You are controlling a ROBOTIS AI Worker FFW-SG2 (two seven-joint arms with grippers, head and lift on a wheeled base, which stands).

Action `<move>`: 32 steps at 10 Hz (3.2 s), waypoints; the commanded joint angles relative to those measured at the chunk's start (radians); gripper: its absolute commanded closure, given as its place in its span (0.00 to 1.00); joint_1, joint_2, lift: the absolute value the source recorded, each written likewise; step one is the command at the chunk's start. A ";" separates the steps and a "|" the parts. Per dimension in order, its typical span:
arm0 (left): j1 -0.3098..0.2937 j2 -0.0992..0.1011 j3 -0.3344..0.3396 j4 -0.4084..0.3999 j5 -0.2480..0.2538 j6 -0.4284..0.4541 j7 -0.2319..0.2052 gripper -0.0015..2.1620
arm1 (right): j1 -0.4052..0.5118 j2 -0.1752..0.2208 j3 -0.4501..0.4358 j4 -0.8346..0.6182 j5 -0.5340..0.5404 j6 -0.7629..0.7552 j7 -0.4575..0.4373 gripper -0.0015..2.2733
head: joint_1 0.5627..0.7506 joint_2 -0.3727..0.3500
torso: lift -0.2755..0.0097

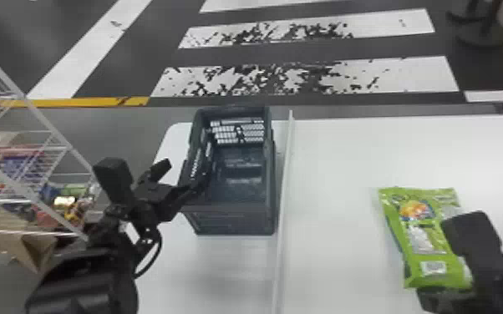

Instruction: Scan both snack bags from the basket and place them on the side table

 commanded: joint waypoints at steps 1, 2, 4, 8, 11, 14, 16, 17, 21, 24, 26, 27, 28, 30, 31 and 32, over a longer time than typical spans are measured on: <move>0.000 0.000 0.000 -0.001 0.000 0.000 0.000 0.04 | -0.008 0.005 0.009 0.003 0.000 -0.001 0.000 0.99 | 0.70 0.85 | 0.70; 0.000 0.002 0.001 -0.001 0.002 0.000 0.000 0.04 | -0.012 0.007 0.016 0.008 0.000 0.002 0.000 0.99 | 0.70 0.85 | 0.70; 0.000 0.002 0.001 -0.001 0.000 0.000 0.000 0.04 | -0.015 0.012 0.018 0.013 0.000 -0.001 0.000 0.99 | 0.70 0.87 | 0.70; 0.000 0.000 0.001 -0.001 0.002 0.000 -0.002 0.04 | -0.023 0.016 0.032 0.022 0.000 -0.007 0.000 0.99 | 0.70 0.88 | 0.70; 0.002 0.002 0.004 -0.001 0.000 -0.003 -0.002 0.04 | -0.025 0.019 0.033 0.028 0.006 -0.013 0.000 0.99 | 0.70 0.89 | 0.70; 0.002 0.002 0.004 0.000 0.000 -0.003 -0.002 0.04 | 0.021 0.018 -0.010 -0.093 -0.074 -0.010 0.000 0.83 | 0.70 0.89 | 0.70; 0.007 0.002 0.006 -0.003 0.002 -0.006 -0.002 0.04 | 0.031 0.012 -0.086 -0.191 -0.098 0.002 -0.014 0.03 | 0.70 0.90 | 0.70; 0.007 0.002 0.006 -0.001 0.002 -0.009 0.000 0.04 | 0.031 0.010 -0.135 -0.196 -0.100 0.002 -0.028 0.01 | 0.70 0.89 | 0.70; 0.008 -0.002 -0.005 -0.005 0.005 -0.012 0.024 0.03 | 0.023 0.004 -0.333 -0.030 -0.040 -0.234 -0.157 0.03 | 0.70 0.66 | 0.70; 0.013 0.000 -0.003 -0.005 0.003 -0.012 0.023 0.03 | -0.061 -0.010 -0.410 0.178 -0.040 -0.317 -0.157 0.03 | 0.70 0.49 | 0.70; 0.019 -0.002 0.001 -0.009 0.003 -0.012 0.021 0.03 | -0.140 -0.033 -0.421 0.318 -0.034 -0.339 -0.157 0.03 | 0.70 0.43 | 0.70; 0.020 -0.002 0.001 -0.009 0.003 -0.012 0.020 0.03 | -0.175 -0.044 -0.422 0.391 -0.006 -0.363 -0.157 0.03 | 0.70 0.41 | 0.70; 0.020 -0.002 0.003 -0.009 0.003 -0.012 0.020 0.03 | -0.199 -0.056 -0.433 0.451 -0.003 -0.382 -0.157 0.03 | 0.70 0.38 | 0.70; 0.020 -0.002 0.003 -0.009 0.003 -0.012 0.020 0.03 | -0.230 -0.073 -0.445 0.536 0.000 -0.425 -0.157 0.03 | 0.70 0.34 | 0.70; 0.020 -0.005 0.001 -0.009 0.003 -0.012 0.018 0.03 | -0.242 -0.079 -0.448 0.572 0.000 -0.434 -0.157 0.06 | 0.70 0.33 | 0.70; 0.020 -0.005 0.000 -0.008 0.003 -0.009 0.018 0.03 | -0.252 -0.090 -0.448 0.603 0.000 -0.437 -0.151 0.16 | 0.70 0.31 | 0.70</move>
